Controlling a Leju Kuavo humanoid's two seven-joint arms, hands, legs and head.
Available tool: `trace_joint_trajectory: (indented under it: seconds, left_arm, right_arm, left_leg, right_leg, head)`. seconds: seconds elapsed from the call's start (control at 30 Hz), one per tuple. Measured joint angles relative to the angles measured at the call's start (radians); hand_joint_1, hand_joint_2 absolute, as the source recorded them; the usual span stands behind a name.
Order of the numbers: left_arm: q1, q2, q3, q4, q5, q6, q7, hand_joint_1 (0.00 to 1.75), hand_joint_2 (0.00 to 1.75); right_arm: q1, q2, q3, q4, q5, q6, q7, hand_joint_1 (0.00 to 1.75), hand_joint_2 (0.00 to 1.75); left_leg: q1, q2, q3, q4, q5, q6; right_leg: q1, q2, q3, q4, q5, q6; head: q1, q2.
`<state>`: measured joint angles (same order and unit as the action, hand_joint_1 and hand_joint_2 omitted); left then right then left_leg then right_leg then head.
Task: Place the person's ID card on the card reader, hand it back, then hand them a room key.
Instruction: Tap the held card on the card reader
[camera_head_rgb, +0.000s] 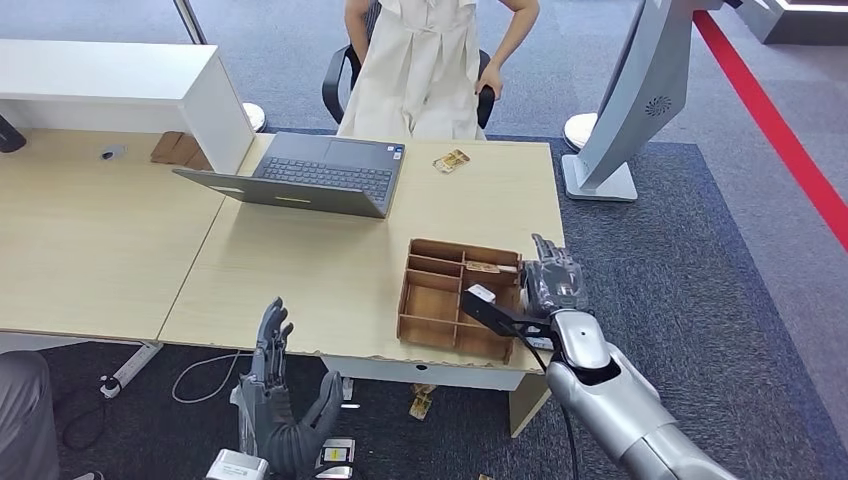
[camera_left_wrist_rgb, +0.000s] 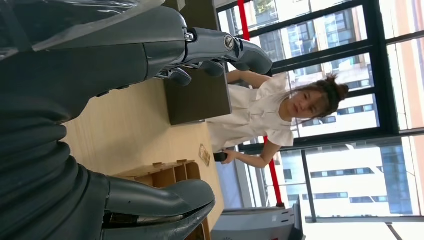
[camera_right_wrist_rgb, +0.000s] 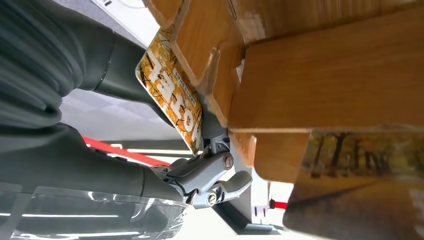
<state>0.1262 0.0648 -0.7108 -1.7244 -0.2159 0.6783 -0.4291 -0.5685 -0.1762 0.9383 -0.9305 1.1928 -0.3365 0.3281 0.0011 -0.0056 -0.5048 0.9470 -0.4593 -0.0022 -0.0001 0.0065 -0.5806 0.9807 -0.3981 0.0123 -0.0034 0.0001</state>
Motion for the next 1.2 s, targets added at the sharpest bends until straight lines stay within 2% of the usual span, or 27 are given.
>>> trace_joint_trajectory:
  seconds: [0.57,0.97,1.2]
  left_arm:
    - [0.033,-0.014,0.036,-0.014,-0.028,0.000,0.013,0.00,1.75]
    - [0.045,-0.023,0.055,-0.014,-0.029,0.000,0.013,0.00,1.75]
    - [0.045,-0.023,0.056,-0.014,-0.018,0.000,0.014,0.00,1.75]
  right_arm:
    - [-0.022,0.033,0.007,0.081,-0.037,-0.009,-0.014,1.75,1.75]
    - [-0.058,0.027,0.000,0.077,0.002,-0.050,0.094,1.75,1.75]
    - [-0.060,0.016,-0.005,0.072,0.009,-0.015,0.110,1.75,1.75]
  left_leg:
    - [0.000,0.000,0.000,0.000,0.000,0.000]
    - [0.000,0.000,0.001,0.000,0.000,0.000]
    - [0.000,0.000,0.001,0.000,0.000,0.000]
  right_leg:
    - [0.000,0.000,0.000,0.000,0.000,0.000]
    - [0.000,0.000,0.000,0.000,0.000,0.000]
    - [0.000,0.000,0.000,0.000,0.000,0.000]
  head:
    - [0.000,0.000]
    - [0.000,0.000]
    - [0.000,0.000]
